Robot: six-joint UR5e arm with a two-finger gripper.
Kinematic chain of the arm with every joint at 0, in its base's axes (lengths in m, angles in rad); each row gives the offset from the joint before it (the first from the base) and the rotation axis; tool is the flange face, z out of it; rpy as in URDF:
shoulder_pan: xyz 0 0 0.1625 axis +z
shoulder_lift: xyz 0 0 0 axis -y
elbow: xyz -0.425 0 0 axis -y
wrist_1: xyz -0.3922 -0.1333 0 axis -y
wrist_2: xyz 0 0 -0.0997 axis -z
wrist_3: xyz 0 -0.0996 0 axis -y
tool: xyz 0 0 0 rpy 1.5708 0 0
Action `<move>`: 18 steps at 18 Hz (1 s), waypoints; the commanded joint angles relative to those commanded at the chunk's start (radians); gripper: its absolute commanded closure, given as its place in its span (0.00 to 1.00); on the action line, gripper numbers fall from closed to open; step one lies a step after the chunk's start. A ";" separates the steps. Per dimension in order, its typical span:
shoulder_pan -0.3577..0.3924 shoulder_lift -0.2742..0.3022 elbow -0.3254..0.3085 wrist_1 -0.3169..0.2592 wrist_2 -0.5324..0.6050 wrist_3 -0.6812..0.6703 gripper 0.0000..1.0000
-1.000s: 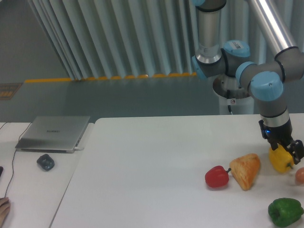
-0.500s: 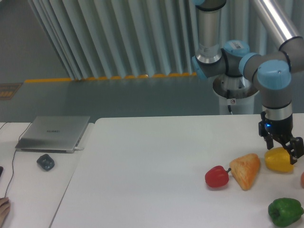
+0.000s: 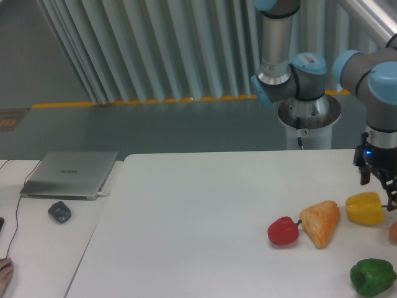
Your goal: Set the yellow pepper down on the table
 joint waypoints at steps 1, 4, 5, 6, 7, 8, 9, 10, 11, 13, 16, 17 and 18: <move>0.008 -0.002 0.000 0.000 0.003 0.014 0.00; 0.017 -0.021 0.002 0.002 0.005 0.039 0.00; 0.017 -0.031 0.002 0.002 0.006 0.047 0.00; 0.017 -0.035 0.002 0.002 0.006 0.048 0.00; 0.017 -0.041 0.000 0.003 0.008 0.048 0.00; 0.017 -0.044 0.000 0.006 0.008 0.048 0.00; 0.017 -0.046 0.000 0.006 0.009 0.048 0.00; 0.017 -0.051 0.000 0.005 0.017 0.048 0.00; 0.017 -0.051 0.000 0.006 0.023 0.050 0.00; 0.017 -0.052 0.000 0.006 0.025 0.050 0.00; 0.017 -0.052 0.000 0.005 0.025 0.051 0.00; 0.017 -0.052 0.000 0.005 0.025 0.051 0.00; 0.017 -0.052 0.000 0.005 0.025 0.051 0.00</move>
